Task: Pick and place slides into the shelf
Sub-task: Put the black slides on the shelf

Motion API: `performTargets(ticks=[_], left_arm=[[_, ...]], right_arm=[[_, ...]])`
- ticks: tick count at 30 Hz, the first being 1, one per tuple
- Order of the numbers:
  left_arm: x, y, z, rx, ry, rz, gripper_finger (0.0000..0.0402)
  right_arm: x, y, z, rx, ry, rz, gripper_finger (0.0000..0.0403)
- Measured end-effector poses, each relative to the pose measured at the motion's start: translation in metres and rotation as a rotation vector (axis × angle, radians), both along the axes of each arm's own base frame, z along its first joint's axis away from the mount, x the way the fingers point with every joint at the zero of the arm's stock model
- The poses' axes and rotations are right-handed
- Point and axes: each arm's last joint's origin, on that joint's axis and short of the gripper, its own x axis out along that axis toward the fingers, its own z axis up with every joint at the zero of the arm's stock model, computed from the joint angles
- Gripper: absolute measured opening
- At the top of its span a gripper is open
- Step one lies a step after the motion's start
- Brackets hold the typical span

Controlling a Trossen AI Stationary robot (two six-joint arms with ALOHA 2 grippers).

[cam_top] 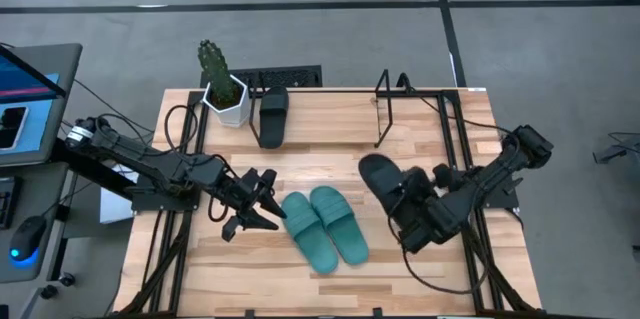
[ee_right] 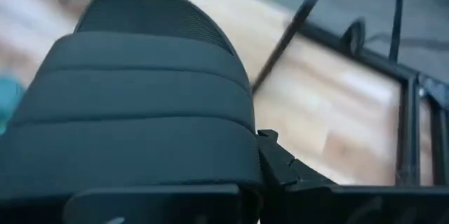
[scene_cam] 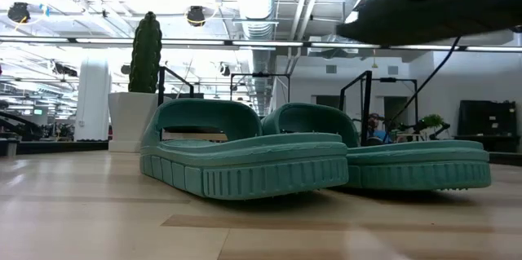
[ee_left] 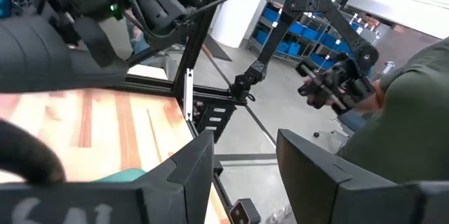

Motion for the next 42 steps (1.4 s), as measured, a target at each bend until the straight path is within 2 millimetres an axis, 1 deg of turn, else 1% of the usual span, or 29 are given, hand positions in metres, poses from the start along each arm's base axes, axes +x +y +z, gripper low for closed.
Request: performTargets(ticks=[3, 9, 12, 16, 19, 22, 26, 28, 29, 31, 33, 37, 42], left_arm=[[0.001, 0.002, 0.001, 0.027, -0.032, 0.029, 0.0144], [0.003, 0.007, 0.009, 0.109, -0.154, 0.098, 0.0144], [0.003, 0.008, 0.013, 0.135, -0.22, 0.101, 0.0144], [0.002, 0.008, 0.019, 0.208, -0.317, 0.108, 0.0144], [0.003, 0.011, 0.021, 0.244, -0.349, 0.177, 0.0144], [0.005, 0.02, 0.024, 0.171, -0.323, 0.329, 0.0144], [0.006, 0.034, 0.019, -0.077, -0.181, 0.698, 0.0144], [0.006, 0.039, 0.018, -0.182, -0.166, 0.852, 0.0144], [0.007, 0.04, 0.017, -0.237, -0.167, 0.898, 0.0144], [0.008, 0.041, 0.015, -0.329, -0.159, 0.948, 0.0144], [0.008, 0.041, 0.016, -0.386, -0.163, 0.948, 0.0144], [0.01, 0.043, 0.014, -0.399, -0.15, 0.948, 0.0144], [0.013, 0.045, 0.013, -0.44, -0.144, 0.889, 0.0144]], right_arm=[[0.012, -0.012, 0.01, -0.07, -0.06, -0.003, 0.0], [0.039, -0.045, 0.037, -0.212, -0.062, -0.034, 0.0], [0.048, -0.061, 0.056, -0.308, -0.083, -0.044, 0.0], [0.057, -0.077, 0.083, -0.408, -0.059, -0.046, 0.0], [0.063, -0.087, 0.101, -0.467, -0.057, -0.058, 0.0], [0.068, -0.096, 0.117, -0.515, -0.06, -0.079, 0.0], [0.075, -0.105, 0.133, -0.543, -0.065, -0.106, 0.0], [0.078, -0.109, 0.137, -0.549, -0.062, -0.113, 0.0], [0.08, -0.11, 0.14, -0.55, -0.061, -0.116, 0.0], [0.083, -0.113, 0.144, -0.551, -0.071, -0.123, 0.0], [0.087, -0.113, 0.147, -0.55, -0.087, -0.125, 0.0], [0.096, -0.112, 0.154, -0.544, -0.117, -0.107, 0.0], [0.107, -0.11, 0.166, -0.537, -0.168, -0.07, 0.0]])
